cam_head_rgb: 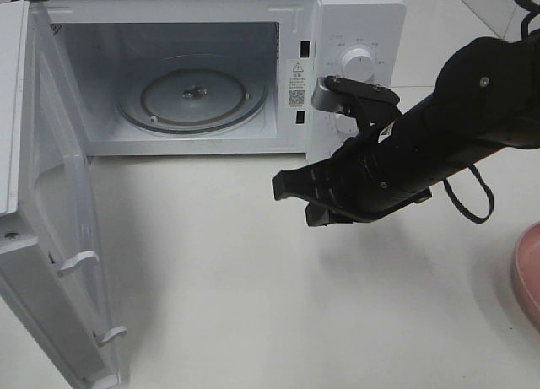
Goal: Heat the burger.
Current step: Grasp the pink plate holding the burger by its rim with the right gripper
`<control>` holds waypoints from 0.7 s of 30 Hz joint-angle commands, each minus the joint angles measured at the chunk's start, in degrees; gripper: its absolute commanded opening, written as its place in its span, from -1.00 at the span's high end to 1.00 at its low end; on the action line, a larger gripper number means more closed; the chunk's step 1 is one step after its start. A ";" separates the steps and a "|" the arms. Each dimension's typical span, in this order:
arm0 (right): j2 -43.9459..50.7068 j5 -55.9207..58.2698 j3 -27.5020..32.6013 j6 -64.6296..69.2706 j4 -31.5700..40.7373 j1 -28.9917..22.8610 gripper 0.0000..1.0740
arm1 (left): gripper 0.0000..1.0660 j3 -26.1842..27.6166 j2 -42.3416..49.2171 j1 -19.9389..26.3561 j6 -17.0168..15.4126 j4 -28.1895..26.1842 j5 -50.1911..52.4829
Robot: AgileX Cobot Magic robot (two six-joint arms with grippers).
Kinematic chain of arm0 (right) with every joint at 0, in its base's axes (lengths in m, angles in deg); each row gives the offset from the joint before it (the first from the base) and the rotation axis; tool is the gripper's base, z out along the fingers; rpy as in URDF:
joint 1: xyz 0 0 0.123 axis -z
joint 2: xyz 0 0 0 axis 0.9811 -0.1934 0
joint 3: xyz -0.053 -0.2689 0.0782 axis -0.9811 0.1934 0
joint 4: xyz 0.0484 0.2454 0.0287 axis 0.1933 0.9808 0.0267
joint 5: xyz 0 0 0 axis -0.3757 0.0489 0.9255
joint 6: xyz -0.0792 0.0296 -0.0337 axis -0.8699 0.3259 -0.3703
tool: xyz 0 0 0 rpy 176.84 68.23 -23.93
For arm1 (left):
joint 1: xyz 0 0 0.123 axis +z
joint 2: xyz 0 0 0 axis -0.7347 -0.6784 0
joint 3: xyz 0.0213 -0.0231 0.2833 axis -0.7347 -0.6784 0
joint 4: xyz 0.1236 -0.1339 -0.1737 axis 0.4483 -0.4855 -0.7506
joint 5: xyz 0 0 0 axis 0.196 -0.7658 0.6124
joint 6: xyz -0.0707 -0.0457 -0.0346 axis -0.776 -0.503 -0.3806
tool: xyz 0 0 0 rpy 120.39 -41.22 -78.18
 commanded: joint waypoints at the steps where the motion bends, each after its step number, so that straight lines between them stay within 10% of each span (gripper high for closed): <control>1: 1.43 5.10 -0.06 -3.61 -2.64 0.11 0.94 | -0.87 -0.06 1.20 0.06 -0.06 0.06 0.52; 21: 13.58 33.92 -0.06 10.31 -22.52 4.18 0.84 | -0.87 -0.06 1.20 0.06 -0.06 0.06 0.52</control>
